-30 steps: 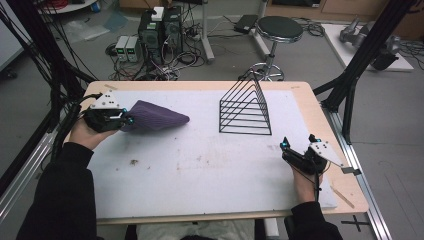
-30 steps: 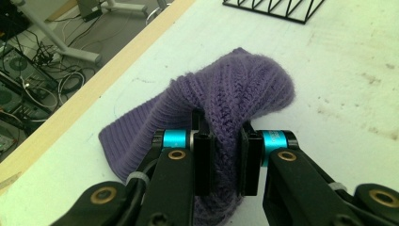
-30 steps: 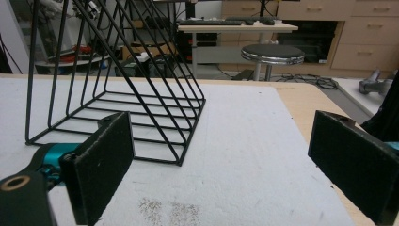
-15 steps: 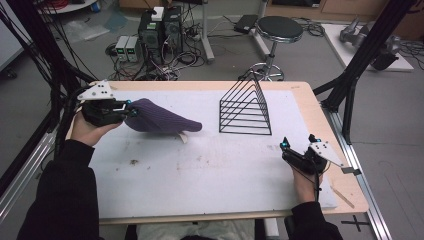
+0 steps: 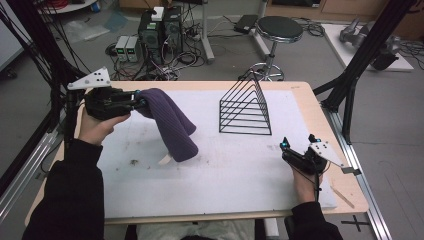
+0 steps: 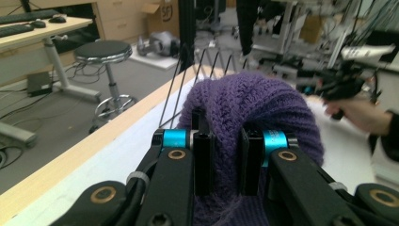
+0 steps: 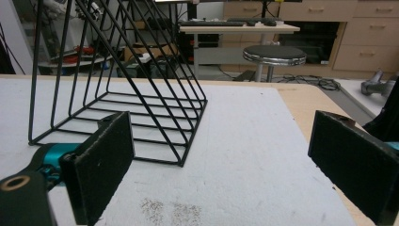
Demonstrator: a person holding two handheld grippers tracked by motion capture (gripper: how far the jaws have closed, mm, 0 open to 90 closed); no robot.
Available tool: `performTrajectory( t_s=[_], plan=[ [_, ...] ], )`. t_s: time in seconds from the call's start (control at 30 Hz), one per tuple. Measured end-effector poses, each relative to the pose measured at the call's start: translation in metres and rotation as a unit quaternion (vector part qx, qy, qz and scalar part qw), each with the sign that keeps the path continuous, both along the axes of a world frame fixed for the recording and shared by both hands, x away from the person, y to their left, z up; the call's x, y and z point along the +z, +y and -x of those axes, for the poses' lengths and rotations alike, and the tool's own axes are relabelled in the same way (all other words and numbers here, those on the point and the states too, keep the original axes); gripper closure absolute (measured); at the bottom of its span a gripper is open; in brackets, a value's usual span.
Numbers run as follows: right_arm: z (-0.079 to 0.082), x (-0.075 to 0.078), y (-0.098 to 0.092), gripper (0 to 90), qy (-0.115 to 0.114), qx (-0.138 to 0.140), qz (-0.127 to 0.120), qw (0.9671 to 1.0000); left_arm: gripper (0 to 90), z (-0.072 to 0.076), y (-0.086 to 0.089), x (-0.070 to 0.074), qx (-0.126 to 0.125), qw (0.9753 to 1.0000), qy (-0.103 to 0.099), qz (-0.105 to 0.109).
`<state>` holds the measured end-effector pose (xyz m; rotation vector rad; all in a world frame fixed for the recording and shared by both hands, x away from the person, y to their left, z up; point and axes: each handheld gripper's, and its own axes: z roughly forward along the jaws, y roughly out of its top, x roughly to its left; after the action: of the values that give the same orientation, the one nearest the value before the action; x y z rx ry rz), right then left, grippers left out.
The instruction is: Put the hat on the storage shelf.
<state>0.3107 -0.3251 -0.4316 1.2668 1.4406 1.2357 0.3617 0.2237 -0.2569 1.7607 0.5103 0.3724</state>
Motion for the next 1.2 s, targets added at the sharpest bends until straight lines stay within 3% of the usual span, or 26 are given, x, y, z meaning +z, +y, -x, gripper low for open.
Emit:
performTrajectory(
  t_s=[0.13,0.27,0.4,0.63,0.73,0.83,0.9,0.97,1.0,1.03,1.07,1.1,1.2],
  plan=[
    [0.0,0.0,0.0,6.8,0.001,0.001,0.0,1.0,80.0,0.005,-0.009,0.007,0.005,0.9997,0.005,0.025],
    [0.0,0.0,0.0,6.8,0.002,0.003,-0.001,1.0,79.9,0.008,-0.018,0.013,0.017,0.9988,0.025,0.038],
    [0.001,0.0,0.001,6.8,-0.003,0.008,-0.003,1.0,79.8,0.01,-0.026,0.016,0.022,0.9981,0.037,0.044],
    [0.0,0.001,0.003,6.8,-0.009,0.025,-0.001,0.9996,79.8,0.01,-0.035,0.019,0.035,0.9977,0.041,0.042],
    [-0.001,0.004,0.005,6.8,-0.016,0.045,-0.001,0.9988,79.8,0.009,-0.037,0.019,0.034,0.9975,0.041,0.047],
    [-0.004,0.01,0.011,6.8,-0.02,0.086,-0.003,0.9961,79.7,0.008,-0.04,0.019,0.033,0.9976,0.042,0.044],
    [-0.006,0.018,0.018,6.8,-0.023,0.129,-0.003,0.9913,79.7,0.008,-0.042,0.019,0.032,0.9979,0.041,0.039],
    [-0.008,0.025,0.027,6.8,-0.017,0.178,-0.006,0.9839,79.7,0.008,-0.044,0.019,0.031,0.9981,0.041,0.035],
    [-0.01,0.032,0.037,6.8,-0.011,0.224,-0.007,0.9745,79.7,0.008,-0.045,0.019,0.027,0.9984,0.038,0.031],
    [-0.011,0.036,0.044,6.8,-0.006,0.249,-0.003,0.9686,79.7,0.009,-0.047,0.019,0.025,0.9987,0.036,0.027],
    [-0.011,0.036,0.044,6.8,-0.006,0.249,-0.003,0.9686,79.7,0.009,-0.048,0.019,0.021,0.9989,0.033,0.025],
    [-0.011,0.039,0.051,6.8,-0.001,0.269,0.0,0.963,79.5,0.009,-0.05,0.019,0.016,0.9991,0.03,0.023],
    [-0.017,0.049,0.073,6.8,0.017,0.335,0.012,0.9419,79.5,0.01,-0.055,0.019,0.006,0.9995,0.026,0.013]
  ],
)
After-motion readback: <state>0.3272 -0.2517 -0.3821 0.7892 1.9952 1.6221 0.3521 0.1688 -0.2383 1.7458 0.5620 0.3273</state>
